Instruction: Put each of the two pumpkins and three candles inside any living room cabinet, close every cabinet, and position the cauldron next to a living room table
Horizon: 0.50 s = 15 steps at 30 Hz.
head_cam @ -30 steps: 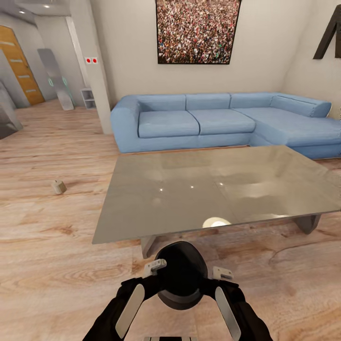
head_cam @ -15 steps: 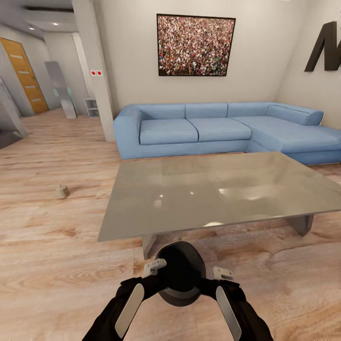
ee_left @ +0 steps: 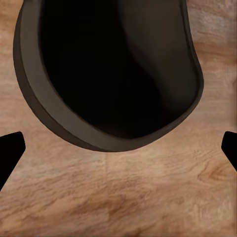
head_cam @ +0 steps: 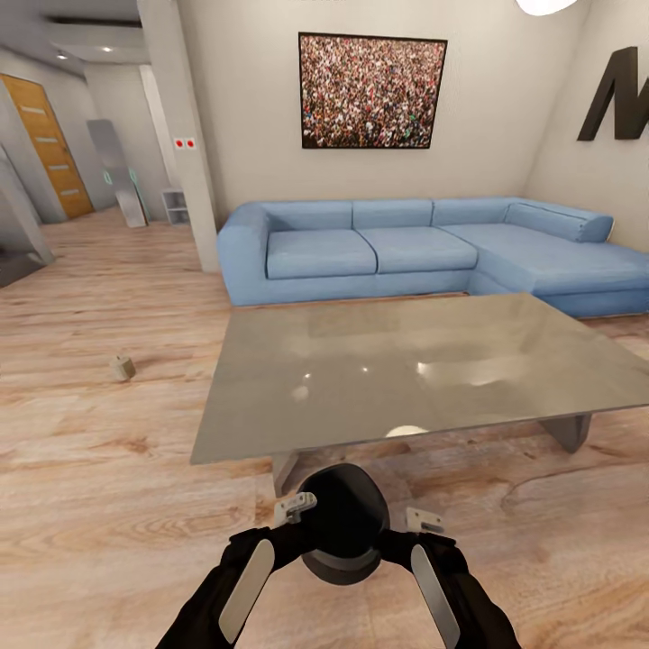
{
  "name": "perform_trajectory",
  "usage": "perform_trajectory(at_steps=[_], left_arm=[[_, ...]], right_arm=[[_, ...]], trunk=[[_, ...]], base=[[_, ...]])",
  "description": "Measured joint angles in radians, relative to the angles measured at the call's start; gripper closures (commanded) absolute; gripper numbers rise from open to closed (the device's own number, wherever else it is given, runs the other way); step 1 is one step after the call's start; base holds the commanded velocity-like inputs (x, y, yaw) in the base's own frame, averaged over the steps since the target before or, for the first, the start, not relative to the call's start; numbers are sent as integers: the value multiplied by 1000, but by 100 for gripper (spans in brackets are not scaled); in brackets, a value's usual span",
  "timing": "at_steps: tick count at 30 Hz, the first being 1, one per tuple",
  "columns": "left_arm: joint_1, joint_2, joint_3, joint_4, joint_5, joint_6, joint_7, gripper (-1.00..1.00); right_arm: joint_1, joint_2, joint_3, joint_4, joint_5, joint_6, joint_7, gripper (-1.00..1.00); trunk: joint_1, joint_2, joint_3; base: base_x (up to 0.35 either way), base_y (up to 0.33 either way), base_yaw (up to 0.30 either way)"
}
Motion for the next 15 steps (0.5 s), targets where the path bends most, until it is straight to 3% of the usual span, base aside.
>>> perform_trajectory(at_steps=[8, 11, 15], left_arm=[[0, 0, 0, 0, -1, 2, 0, -100], [0, 0, 0, 0, -2, 6, 1, -100], [0, 0, 0, 1, -5, 9, 18, -100]], right_arm=[[0, 0, 0, 0, 0, 1, 0, -100], [-1, -2, 0, -1, 1, 4, 0, -100], [2, -47, -4, -39, 1, 48, 0, -100]], trunk=[[-30, 56, 25], [-42, 77, 34], [-57, 105, 47]], base=[[-267, 0, 0], [-98, 0, 0], [-19, 0, 0]])
